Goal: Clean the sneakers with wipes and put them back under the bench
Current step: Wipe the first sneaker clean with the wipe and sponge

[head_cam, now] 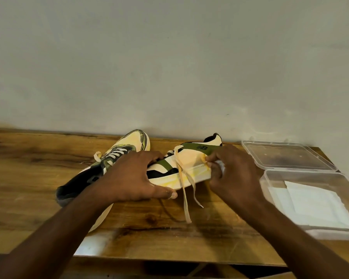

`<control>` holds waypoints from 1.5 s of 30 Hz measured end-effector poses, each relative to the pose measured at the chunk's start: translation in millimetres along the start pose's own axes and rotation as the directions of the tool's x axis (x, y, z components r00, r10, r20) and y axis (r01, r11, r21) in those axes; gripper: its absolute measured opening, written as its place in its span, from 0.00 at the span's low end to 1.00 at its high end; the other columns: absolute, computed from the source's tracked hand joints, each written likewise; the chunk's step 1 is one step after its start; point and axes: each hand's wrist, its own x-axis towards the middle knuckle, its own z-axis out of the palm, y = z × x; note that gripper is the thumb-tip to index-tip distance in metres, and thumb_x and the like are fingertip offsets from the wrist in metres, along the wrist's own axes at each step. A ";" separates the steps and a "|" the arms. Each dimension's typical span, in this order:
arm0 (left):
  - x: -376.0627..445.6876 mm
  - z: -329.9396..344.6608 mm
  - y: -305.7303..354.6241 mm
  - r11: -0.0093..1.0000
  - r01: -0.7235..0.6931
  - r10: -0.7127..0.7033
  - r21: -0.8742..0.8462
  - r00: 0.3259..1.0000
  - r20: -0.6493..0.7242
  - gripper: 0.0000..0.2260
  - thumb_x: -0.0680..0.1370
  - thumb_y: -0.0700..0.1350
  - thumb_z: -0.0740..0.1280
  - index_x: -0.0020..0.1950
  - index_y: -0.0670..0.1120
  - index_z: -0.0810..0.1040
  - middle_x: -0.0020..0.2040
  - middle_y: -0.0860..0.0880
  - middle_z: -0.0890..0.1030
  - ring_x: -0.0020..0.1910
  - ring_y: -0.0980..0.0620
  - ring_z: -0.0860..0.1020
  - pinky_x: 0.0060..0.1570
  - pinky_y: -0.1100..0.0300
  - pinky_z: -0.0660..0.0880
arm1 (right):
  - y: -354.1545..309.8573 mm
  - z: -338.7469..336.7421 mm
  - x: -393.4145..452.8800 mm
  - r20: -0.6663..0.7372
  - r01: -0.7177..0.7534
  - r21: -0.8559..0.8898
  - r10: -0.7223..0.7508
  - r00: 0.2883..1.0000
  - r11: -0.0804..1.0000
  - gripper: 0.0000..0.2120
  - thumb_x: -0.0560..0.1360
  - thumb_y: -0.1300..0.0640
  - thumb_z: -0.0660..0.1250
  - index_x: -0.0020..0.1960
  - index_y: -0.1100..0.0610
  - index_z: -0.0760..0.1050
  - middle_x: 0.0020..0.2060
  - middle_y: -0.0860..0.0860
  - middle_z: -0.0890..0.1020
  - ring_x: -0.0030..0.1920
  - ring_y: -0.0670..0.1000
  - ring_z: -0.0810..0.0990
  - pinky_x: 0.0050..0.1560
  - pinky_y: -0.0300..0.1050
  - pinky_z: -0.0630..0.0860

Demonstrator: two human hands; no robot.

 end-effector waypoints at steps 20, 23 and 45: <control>-0.6 24.2 3.3 0.977 -0.108 0.133 0.184 0.982 -0.133 0.45 0.58 0.79 0.68 0.71 0.60 0.73 0.55 0.59 0.84 0.52 0.53 0.82 0.56 0.51 0.78 | 45.0 -35.3 25.9 -0.011 -0.291 0.120 0.294 0.956 0.949 0.08 0.71 0.65 0.76 0.44 0.53 0.85 0.40 0.40 0.84 0.46 0.42 0.82 0.50 0.44 0.78; -1.4 28.2 11.6 0.957 -0.131 0.168 0.260 0.978 -0.126 0.43 0.61 0.77 0.68 0.73 0.61 0.70 0.55 0.59 0.83 0.55 0.51 0.80 0.65 0.49 0.73 | 54.1 -47.9 25.9 0.067 -0.356 0.099 0.351 0.934 0.929 0.08 0.71 0.66 0.76 0.44 0.54 0.86 0.40 0.44 0.85 0.46 0.45 0.83 0.49 0.45 0.78; 29.8 86.8 24.0 0.943 -0.075 0.207 0.325 0.895 -0.396 0.50 0.65 0.34 0.80 0.81 0.49 0.58 0.76 0.42 0.63 0.67 0.40 0.75 0.51 0.47 0.82 | 62.6 -61.0 17.0 0.335 -0.592 0.103 0.532 0.778 0.800 0.06 0.70 0.70 0.71 0.36 0.62 0.82 0.29 0.55 0.84 0.28 0.51 0.83 0.28 0.45 0.74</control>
